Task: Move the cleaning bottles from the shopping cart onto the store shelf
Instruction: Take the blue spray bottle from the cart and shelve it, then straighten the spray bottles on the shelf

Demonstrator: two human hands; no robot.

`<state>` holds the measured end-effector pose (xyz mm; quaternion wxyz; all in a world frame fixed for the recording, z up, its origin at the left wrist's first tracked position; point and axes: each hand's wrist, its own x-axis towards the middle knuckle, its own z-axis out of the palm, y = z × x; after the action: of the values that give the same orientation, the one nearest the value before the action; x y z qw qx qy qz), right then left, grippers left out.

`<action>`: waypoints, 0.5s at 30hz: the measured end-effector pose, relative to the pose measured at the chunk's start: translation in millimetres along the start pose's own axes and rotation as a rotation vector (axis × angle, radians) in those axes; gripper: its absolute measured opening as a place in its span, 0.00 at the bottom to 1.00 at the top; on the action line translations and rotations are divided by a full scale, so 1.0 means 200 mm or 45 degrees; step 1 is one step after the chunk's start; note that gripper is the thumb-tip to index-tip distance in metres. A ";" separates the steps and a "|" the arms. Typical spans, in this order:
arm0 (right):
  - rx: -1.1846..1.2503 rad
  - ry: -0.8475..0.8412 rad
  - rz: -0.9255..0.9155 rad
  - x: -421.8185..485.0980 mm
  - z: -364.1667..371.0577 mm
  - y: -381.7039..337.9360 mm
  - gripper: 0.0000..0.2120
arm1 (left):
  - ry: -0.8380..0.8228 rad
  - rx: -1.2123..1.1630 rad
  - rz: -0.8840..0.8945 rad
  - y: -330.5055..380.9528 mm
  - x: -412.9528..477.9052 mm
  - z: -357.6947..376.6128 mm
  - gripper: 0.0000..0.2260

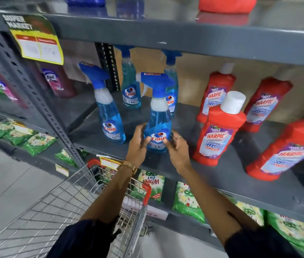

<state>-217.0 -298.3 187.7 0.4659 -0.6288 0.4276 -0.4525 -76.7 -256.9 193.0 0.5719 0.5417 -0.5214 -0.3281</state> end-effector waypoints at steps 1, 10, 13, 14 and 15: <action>-0.005 -0.004 -0.004 0.00 0.00 0.01 0.17 | 0.009 -0.007 -0.012 0.00 0.00 0.00 0.37; -0.034 -0.058 -0.047 -0.04 -0.01 0.02 0.17 | 0.077 0.011 -0.068 -0.02 -0.05 0.01 0.20; 0.038 -0.052 -0.027 -0.13 -0.03 -0.01 0.23 | 0.278 0.018 -0.120 0.00 -0.16 0.06 0.31; 0.084 -0.030 0.002 -0.18 -0.06 -0.01 0.24 | 0.376 0.110 -0.127 -0.01 -0.23 0.09 0.31; 0.102 0.008 0.025 -0.24 -0.09 0.00 0.24 | 0.449 0.237 -0.116 -0.03 -0.31 0.13 0.28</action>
<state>-245.7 -255.3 181.9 0.4938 -0.6040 0.4166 -0.4666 -115.5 -206.4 169.3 0.5864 0.6642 -0.4163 -0.2041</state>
